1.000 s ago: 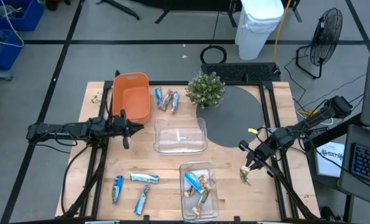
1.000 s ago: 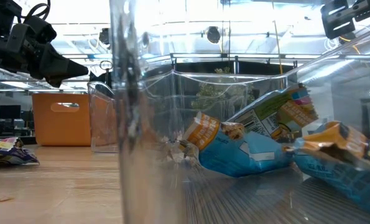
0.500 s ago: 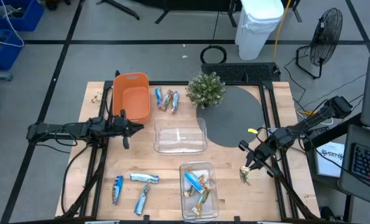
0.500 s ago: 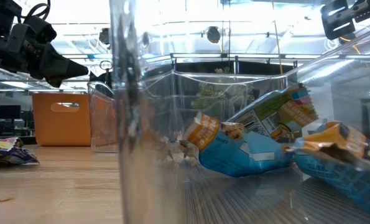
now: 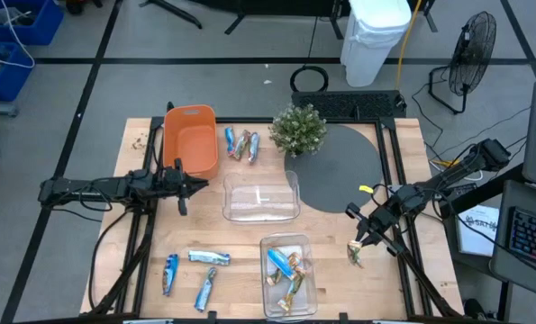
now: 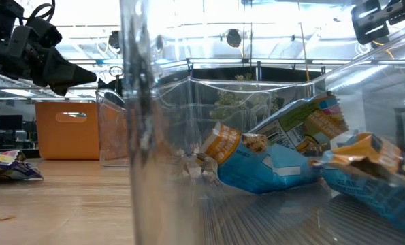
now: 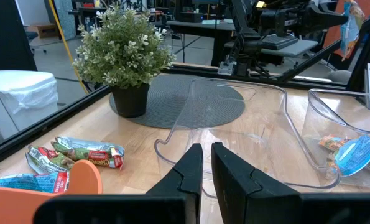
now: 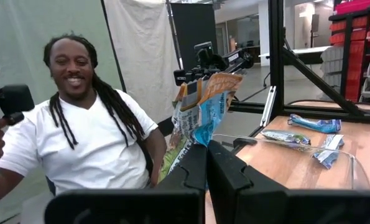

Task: Pick and place Granola Bars by type
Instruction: Put the yellow granola bar into the bottom transparent bin

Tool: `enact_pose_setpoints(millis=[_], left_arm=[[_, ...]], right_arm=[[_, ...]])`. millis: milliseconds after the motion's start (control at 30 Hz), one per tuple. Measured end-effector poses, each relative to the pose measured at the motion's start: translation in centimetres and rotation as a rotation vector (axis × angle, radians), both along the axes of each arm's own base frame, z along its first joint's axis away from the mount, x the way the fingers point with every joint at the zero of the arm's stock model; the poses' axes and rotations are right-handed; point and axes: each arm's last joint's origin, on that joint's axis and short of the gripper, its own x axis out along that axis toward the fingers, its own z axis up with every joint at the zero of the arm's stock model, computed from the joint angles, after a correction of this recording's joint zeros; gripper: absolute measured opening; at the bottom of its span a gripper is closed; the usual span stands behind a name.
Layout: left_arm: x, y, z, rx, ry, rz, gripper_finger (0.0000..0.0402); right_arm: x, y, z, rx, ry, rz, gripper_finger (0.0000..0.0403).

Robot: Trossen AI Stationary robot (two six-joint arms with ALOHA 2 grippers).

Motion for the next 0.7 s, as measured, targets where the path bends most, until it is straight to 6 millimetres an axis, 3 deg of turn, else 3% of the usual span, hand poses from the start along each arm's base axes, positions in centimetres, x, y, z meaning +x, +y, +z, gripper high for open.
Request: enact_pose_setpoints(millis=[500,700], left_arm=[[0.0,0.0,0.0,0.000,0.001,0.000,0.0037],[0.0,0.0,0.0,0.000,0.000,0.000,0.0037]], right_arm=[[1.5,1.7,-0.1,0.028,-0.120,0.000,0.0000],[4.2,3.8,0.8,-0.001,-0.088,0.001,0.0000]])
